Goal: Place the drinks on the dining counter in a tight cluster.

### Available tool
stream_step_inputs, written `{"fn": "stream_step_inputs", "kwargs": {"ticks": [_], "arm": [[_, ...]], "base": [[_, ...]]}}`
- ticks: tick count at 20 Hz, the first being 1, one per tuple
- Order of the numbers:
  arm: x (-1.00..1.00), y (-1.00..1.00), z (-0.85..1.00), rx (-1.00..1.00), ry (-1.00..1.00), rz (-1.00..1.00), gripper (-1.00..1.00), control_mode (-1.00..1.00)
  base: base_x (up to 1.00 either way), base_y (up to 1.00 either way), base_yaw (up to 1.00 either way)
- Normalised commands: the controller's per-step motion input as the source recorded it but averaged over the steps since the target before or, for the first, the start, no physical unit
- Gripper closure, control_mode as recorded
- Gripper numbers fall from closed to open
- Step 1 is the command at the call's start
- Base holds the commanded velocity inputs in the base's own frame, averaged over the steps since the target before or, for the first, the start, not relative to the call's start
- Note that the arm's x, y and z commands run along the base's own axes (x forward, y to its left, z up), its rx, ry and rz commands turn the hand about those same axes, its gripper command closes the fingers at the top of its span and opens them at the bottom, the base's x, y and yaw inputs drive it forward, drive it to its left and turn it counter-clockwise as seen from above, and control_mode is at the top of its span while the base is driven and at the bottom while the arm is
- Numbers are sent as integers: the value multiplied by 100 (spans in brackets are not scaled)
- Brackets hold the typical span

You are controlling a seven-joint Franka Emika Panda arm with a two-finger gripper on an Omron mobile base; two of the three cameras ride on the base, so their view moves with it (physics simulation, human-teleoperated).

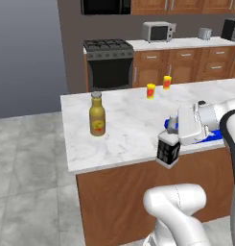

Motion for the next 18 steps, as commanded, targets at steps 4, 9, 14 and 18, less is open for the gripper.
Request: {"fn": "stream_step_inputs", "kwargs": {"ticks": [4,9,14,18], "arm": [[0,0,0,0,0,0,100,100],[0,0,0,0,0,0,100,100],[0,0,0,0,0,0,100,100],[0,0,0,0,0,0,100,100]], "base": [[22,5,-33],[36,30,-28],[19,60,-20],[52,34,-2]]}}
